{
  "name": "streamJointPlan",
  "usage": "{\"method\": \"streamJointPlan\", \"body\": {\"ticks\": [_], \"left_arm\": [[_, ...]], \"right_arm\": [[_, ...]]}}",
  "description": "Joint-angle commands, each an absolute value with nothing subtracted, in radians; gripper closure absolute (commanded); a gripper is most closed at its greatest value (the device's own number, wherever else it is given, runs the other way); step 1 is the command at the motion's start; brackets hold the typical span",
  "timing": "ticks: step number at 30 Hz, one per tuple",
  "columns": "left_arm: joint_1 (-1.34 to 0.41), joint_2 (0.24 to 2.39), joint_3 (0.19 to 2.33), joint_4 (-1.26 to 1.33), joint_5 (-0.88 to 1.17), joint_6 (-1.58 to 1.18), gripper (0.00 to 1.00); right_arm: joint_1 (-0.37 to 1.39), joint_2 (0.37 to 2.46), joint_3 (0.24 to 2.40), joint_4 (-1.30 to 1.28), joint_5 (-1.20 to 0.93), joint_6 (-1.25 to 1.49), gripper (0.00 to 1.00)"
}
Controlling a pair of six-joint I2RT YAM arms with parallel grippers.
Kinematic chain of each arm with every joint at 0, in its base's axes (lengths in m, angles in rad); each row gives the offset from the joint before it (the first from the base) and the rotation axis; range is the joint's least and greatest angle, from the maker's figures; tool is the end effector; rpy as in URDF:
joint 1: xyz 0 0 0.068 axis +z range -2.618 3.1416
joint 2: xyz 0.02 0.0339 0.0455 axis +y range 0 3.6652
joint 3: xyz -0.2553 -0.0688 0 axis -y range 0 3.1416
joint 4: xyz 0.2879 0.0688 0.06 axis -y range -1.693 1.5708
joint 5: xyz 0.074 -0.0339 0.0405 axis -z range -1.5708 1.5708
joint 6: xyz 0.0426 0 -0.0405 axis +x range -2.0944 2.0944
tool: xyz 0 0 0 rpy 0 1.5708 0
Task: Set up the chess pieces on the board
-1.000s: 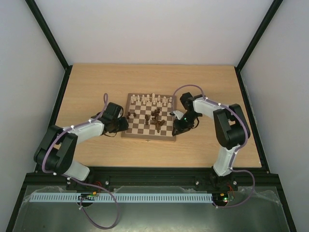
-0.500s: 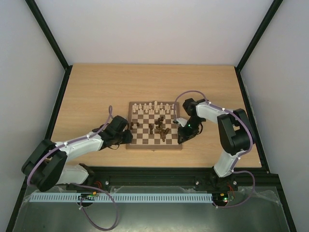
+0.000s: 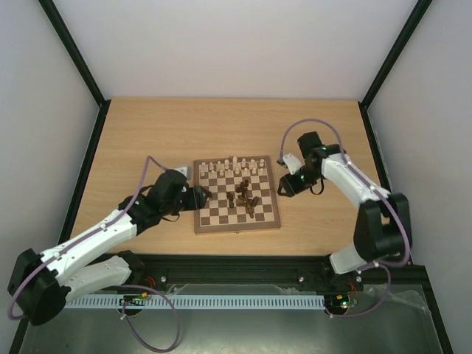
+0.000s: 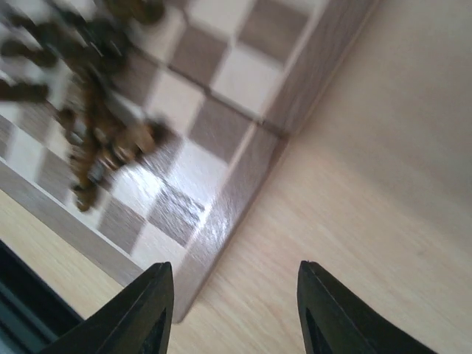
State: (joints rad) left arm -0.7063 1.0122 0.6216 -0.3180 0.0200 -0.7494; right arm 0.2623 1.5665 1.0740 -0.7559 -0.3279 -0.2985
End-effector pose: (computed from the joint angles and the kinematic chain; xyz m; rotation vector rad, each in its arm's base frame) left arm 0.1990 -0.1709 0.2000 -0.0408 2.4041 -0.7537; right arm 0.3221 0.1007 0.1771 -0.8413 2.6510 0.4517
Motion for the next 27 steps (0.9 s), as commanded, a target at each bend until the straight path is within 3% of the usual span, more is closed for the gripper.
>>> {"method": "streamJointPlan", "body": {"ticks": [1, 8, 12, 19, 27], "left_arm": [[-0.701, 0.962, 0.725, -0.345, -0.073, -0.655, 0.35], [-0.7, 0.98, 0.752, -0.275, -0.198, -0.543, 0.34], [-0.701, 1.049, 0.752, -0.295, -0.203, -0.485, 0.44], [-0.701, 1.26, 0.892, -0.492, -0.206, -0.442, 0.61], [-0.688, 1.348, 0.913, -0.526, -0.102, -0.402, 0.63]], "right_arm": [[0.265, 1.369, 1.114, -0.68, -0.338, -0.243, 0.51], [0.264, 1.045, 0.865, -0.41, -0.616, -0.235, 0.4], [0.263, 0.822, 0.648, -0.244, -0.588, -0.262, 0.36], [0.244, 0.86, 0.69, -0.268, -0.473, -0.283, 0.37], [0.245, 0.894, 0.677, -0.27, -0.43, -0.313, 0.37]]}}
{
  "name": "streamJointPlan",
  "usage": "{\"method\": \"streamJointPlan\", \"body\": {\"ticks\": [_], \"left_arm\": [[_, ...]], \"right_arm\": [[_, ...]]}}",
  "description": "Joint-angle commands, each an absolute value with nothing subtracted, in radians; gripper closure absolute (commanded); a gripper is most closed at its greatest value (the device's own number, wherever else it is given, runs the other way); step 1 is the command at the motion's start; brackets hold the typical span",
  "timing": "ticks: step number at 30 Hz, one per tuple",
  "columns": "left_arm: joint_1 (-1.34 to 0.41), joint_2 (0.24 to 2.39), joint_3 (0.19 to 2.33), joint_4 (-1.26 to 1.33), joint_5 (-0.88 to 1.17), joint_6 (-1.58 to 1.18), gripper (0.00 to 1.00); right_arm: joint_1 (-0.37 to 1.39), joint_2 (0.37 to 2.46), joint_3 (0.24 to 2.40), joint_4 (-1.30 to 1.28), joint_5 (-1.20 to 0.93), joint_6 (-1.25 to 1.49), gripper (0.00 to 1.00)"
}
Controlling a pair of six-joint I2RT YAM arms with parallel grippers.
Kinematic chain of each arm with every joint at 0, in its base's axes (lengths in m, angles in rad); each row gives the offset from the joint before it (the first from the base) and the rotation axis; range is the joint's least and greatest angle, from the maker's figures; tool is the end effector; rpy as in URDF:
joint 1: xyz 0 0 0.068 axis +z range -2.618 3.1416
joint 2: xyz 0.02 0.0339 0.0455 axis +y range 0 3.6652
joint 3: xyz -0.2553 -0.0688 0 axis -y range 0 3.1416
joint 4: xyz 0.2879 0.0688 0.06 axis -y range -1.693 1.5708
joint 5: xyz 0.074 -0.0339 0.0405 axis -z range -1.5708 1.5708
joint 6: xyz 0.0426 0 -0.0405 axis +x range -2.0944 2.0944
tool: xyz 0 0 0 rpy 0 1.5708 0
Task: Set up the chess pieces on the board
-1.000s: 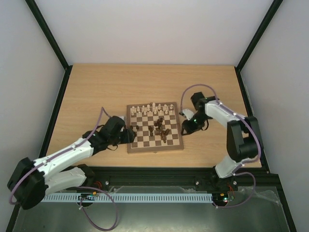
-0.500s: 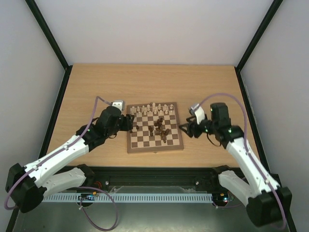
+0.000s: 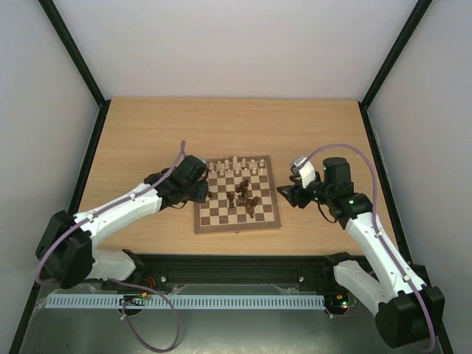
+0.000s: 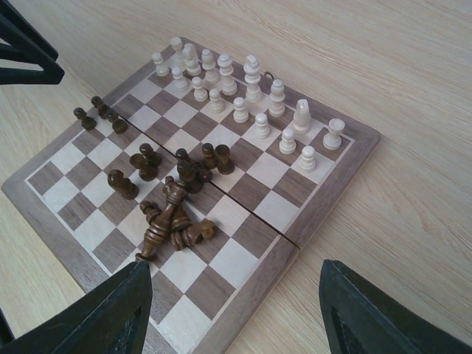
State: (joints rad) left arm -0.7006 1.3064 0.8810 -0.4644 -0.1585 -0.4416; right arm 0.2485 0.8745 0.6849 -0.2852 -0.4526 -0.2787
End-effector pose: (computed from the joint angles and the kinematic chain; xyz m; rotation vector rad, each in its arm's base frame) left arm 0.2439 -0.1969 0.2056 0.2500 2.4575 -0.3079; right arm 0.2379 0.0796 0.2627 -0.7934 1.8600 0.4425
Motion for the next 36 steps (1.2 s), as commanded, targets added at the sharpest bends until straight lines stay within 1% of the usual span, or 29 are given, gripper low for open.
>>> {"method": "streamJointPlan", "body": {"ticks": [1, 13, 20, 24, 33, 36], "left_arm": [[-0.686, 1.365, 0.917, -0.534, -0.087, -0.395, 0.63], [-0.686, 1.469, 0.931, -0.535, -0.085, -0.364, 0.7], [-0.686, 1.502, 0.915, -0.518, -0.09, -0.359, 0.71], [-0.686, 1.512, 0.905, -0.502, -0.09, -0.356, 0.74], [-0.686, 1.541, 0.911, -0.49, -0.131, -0.355, 0.74], [-0.686, 1.55, 0.914, -0.485, -0.144, -0.349, 0.77]], "right_arm": [[0.245, 0.899, 0.676, -0.27, -0.427, -0.314, 0.37], [0.245, 0.915, 0.67, -0.267, -0.43, -0.327, 0.37], [0.245, 0.92, 0.668, -0.269, -0.427, -0.331, 0.37], [0.245, 0.926, 0.669, -0.269, -0.427, -0.333, 0.37], [0.245, 0.932, 0.667, -0.271, -0.428, -0.337, 0.36], [0.245, 0.935, 0.667, -0.271, -0.429, -0.339, 0.36]]}}
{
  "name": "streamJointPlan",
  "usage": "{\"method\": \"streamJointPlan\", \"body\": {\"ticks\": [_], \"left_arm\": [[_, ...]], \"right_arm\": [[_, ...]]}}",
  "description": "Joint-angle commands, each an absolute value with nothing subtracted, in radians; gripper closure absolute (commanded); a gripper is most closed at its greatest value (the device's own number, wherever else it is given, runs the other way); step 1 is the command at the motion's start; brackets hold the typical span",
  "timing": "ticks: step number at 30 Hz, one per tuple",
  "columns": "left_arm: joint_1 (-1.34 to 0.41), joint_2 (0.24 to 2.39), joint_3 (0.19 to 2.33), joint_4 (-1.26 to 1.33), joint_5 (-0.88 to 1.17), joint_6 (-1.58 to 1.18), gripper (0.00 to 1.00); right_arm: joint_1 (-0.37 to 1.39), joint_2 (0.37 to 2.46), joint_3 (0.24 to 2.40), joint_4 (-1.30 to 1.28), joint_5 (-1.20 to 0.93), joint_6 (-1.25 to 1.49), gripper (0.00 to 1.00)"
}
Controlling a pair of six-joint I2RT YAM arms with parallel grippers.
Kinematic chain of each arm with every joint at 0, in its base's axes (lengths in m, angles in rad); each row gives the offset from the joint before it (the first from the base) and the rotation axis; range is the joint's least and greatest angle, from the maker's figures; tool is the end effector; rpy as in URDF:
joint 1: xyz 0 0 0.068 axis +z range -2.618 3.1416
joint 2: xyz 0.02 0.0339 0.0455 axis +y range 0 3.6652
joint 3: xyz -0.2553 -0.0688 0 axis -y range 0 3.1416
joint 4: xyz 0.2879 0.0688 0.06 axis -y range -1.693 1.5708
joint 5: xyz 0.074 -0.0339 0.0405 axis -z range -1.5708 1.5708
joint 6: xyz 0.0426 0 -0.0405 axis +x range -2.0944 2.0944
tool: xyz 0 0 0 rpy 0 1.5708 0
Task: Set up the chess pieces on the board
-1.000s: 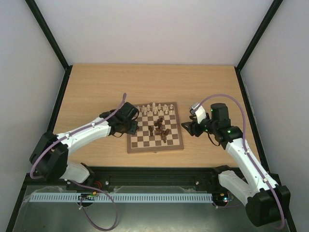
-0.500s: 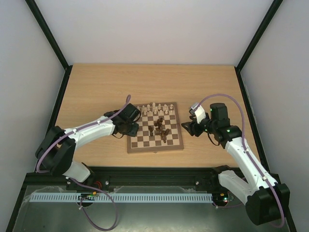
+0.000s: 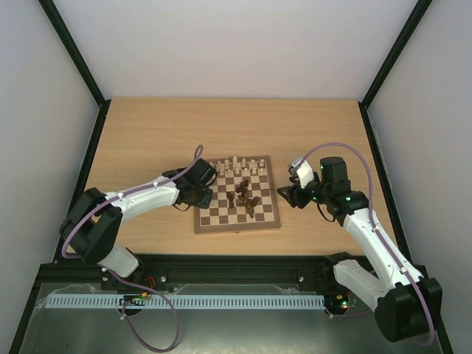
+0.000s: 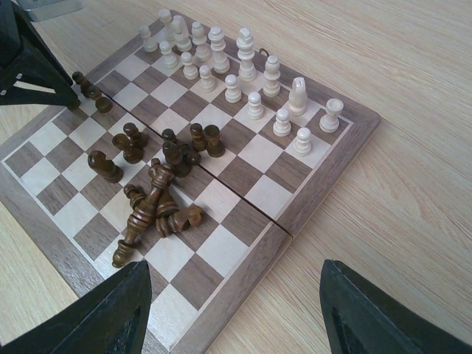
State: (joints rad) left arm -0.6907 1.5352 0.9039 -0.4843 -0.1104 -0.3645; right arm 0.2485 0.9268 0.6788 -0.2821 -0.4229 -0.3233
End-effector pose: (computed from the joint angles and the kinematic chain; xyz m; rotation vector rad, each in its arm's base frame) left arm 0.2573 -0.2065 0.1427 0.4025 2.6578 -0.1851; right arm 0.2457 0.0804 0.2481 -0.8234 1.9033 0.3974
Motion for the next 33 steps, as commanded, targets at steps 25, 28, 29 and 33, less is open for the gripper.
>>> {"method": "streamJointPlan", "body": {"ticks": [25, 28, 29, 33], "left_arm": [[-0.854, 1.436, 0.959, -0.681, -0.085, -0.397, 0.89], [-0.853, 1.447, 0.961, -0.69, -0.104, -0.412, 0.89], [-0.854, 1.458, 0.964, -0.695, -0.11, -0.412, 0.89], [-0.854, 1.507, 0.967, -0.698, -0.115, -0.406, 0.89]], "right_arm": [[0.245, 0.928, 0.664, -0.277, -0.428, -0.346, 0.36], [0.245, 0.927, 0.664, -0.276, -0.43, -0.348, 0.36], [0.244, 0.928, 0.664, -0.277, -0.43, -0.348, 0.36], [0.245, 0.932, 0.664, -0.276, -0.433, -0.35, 0.36]]}}
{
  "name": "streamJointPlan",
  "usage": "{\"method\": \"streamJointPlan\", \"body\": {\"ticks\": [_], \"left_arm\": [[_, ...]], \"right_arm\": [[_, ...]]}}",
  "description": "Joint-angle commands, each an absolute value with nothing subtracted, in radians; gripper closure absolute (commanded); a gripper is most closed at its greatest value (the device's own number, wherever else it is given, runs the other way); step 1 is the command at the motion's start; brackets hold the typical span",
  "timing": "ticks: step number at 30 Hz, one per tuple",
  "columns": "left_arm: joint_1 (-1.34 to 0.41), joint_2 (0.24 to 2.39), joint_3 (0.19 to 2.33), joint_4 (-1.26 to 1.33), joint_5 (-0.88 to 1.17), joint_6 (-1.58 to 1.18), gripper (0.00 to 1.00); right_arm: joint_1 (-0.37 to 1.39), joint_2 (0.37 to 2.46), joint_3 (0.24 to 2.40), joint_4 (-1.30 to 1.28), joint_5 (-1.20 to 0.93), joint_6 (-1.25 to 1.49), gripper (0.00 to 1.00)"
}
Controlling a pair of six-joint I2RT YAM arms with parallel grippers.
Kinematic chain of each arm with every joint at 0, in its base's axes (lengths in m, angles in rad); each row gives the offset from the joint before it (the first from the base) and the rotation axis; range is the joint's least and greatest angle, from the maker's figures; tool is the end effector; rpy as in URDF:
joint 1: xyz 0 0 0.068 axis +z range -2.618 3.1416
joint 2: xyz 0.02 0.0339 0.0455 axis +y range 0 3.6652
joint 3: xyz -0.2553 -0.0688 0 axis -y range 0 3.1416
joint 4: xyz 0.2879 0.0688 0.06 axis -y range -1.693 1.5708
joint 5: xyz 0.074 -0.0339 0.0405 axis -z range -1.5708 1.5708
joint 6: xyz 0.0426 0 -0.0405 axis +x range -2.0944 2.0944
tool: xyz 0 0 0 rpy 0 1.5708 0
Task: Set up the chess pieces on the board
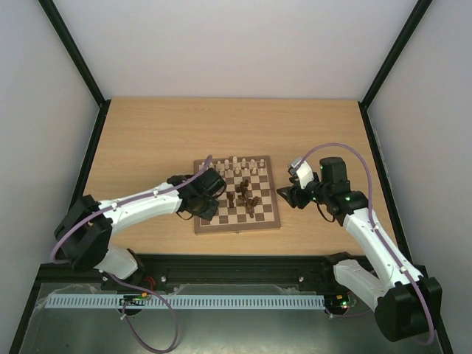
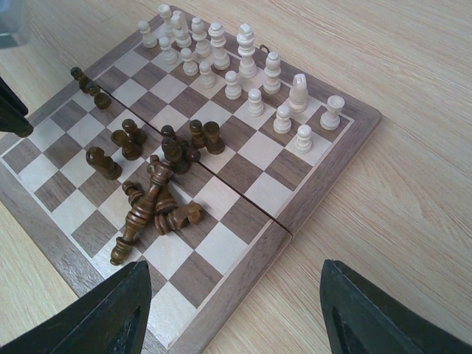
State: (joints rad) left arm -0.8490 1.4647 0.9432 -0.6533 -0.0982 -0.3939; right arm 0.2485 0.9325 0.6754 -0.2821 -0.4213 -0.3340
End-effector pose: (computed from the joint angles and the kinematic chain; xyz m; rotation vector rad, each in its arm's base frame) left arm 0.2128 -0.2355 0.1686 0.5952 2.6907 -0.2118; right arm 0.2462 0.0804 0.2454 -0.8334 1.9076 0.3914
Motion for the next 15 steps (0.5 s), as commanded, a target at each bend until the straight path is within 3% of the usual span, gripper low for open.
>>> {"method": "streamJointPlan", "body": {"ticks": [1, 15], "left_arm": [[-0.853, 1.514, 0.966, -0.693, -0.112, -0.403, 0.88], [-0.836, 1.552, 0.948, -0.654, -0.128, -0.387, 0.86]], "right_arm": [[0.245, 0.931, 0.664, -0.277, -0.431, -0.351, 0.36], [0.244, 0.939, 0.662, -0.278, -0.431, -0.356, 0.36]]}}
